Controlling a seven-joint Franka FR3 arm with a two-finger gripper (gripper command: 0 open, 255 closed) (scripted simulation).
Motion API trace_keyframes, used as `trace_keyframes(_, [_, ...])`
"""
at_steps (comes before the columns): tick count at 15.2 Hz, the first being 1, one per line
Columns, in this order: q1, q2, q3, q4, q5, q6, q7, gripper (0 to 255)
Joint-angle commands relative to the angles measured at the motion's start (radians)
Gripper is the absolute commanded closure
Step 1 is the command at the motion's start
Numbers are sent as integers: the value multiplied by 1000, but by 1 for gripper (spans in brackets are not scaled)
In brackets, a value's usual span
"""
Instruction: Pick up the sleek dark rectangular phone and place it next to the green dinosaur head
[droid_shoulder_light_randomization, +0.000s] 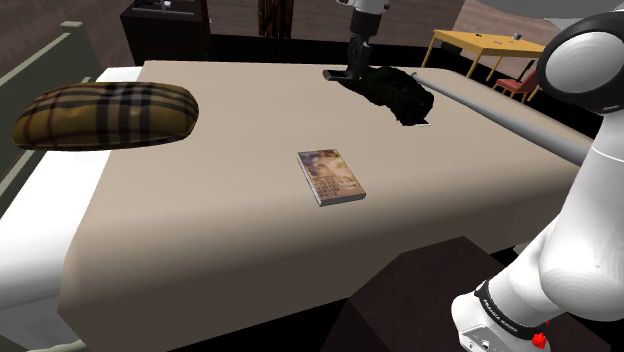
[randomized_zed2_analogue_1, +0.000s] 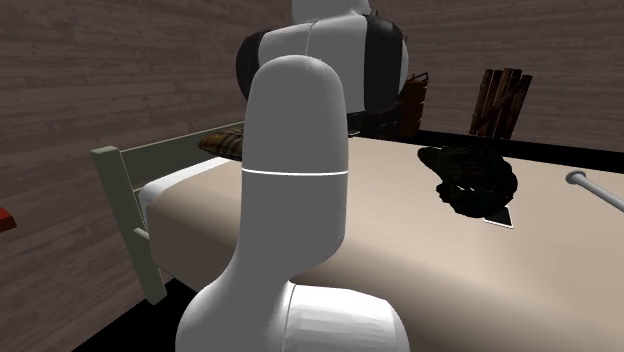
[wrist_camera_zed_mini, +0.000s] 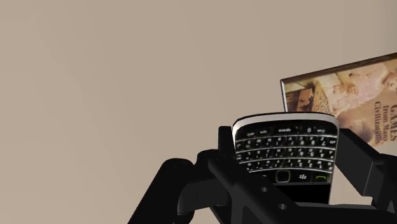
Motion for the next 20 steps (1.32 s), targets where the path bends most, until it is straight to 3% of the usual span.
trace_keyframes(1, [-28,-22,-15,-25,0,2,-45,255])
trace_keyframes(9, [-137,-54,-78,-73,8,13,-218,255])
trace_keyframes(20, [-129,-74,-76,-249,4,170,-219,255])
